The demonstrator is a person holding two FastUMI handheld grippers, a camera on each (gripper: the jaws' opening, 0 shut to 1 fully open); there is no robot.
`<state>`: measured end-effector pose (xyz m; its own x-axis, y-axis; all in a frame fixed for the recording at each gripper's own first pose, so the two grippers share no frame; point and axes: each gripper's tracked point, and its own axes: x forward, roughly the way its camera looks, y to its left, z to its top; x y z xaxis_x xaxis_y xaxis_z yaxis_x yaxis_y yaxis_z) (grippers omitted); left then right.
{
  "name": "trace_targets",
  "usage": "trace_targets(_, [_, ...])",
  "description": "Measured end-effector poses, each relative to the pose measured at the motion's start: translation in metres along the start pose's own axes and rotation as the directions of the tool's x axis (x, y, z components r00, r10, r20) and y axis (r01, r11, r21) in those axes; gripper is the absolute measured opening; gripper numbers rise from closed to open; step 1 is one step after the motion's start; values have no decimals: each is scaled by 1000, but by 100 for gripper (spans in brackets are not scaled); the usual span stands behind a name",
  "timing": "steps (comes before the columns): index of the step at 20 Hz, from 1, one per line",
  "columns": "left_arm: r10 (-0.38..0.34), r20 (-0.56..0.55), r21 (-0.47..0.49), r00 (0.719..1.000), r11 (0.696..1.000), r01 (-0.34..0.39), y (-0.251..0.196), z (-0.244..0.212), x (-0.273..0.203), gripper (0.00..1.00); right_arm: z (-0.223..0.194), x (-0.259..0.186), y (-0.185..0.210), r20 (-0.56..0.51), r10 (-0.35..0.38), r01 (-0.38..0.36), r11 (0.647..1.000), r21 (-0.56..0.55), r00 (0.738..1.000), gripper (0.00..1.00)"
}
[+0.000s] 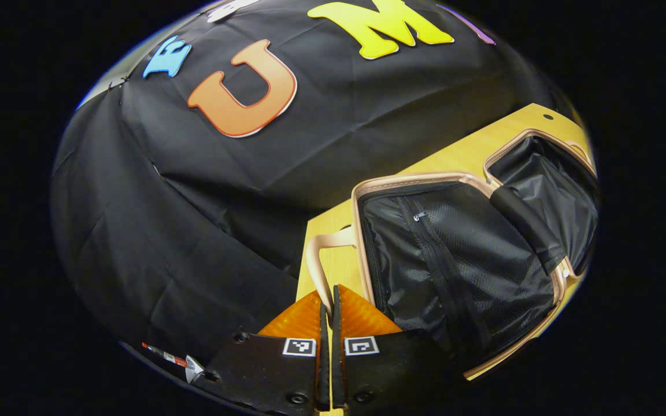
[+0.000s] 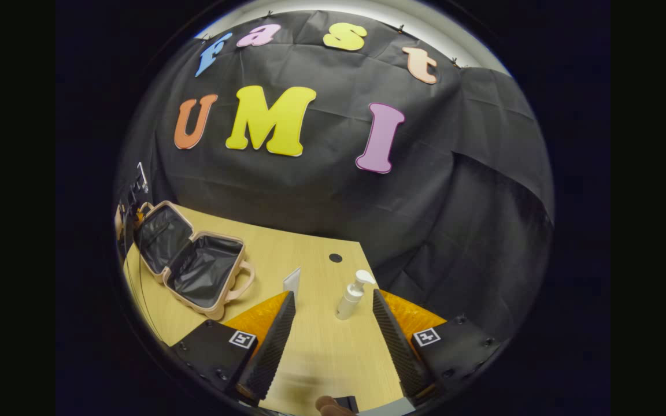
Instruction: First open the suitcase, pack the skin care products into it, and then close the suitcase.
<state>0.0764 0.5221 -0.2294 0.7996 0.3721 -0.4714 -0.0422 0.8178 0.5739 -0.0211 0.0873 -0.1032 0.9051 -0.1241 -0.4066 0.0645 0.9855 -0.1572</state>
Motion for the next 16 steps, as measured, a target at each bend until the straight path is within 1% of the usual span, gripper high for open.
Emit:
trace_targets(3, [-16, -39, 9, 999, 1000, 16, -6, -18, 14, 4, -6, 2, 0, -31, 3, -4, 1000, -7, 1000, 80])
trace_targets(6, [-44, -72, -10, 996, 999, 43, -14, -35, 27, 5, -7, 7, -11, -53, -29, 28, 1000, -13, 998, 80])
trace_targets(12, [-144, -118, -55, 982, 989, 139, -30, -67, 43, 4, -29, 4, -32, -117, -61, 64, 998, 22, 991, 79])
trace_targets(13, [-153, -122, -56, 981, 988, 147, -33, -68, 46, 4, -29, 5, -35, -124, -61, 65, 997, 29, 990, 80])
trace_targets(14, [-156, -113, -61, 981, 987, 150, -34, -65, 47, 4, -30, 6, -39, -126, -66, 71, 997, 34, 990, 79])
trace_targets(16, [-167, -107, -55, 980, 985, 162, -35, -63, 45, 8, -29, 10, -48, -126, -82, 89, 995, 49, 989, 80])
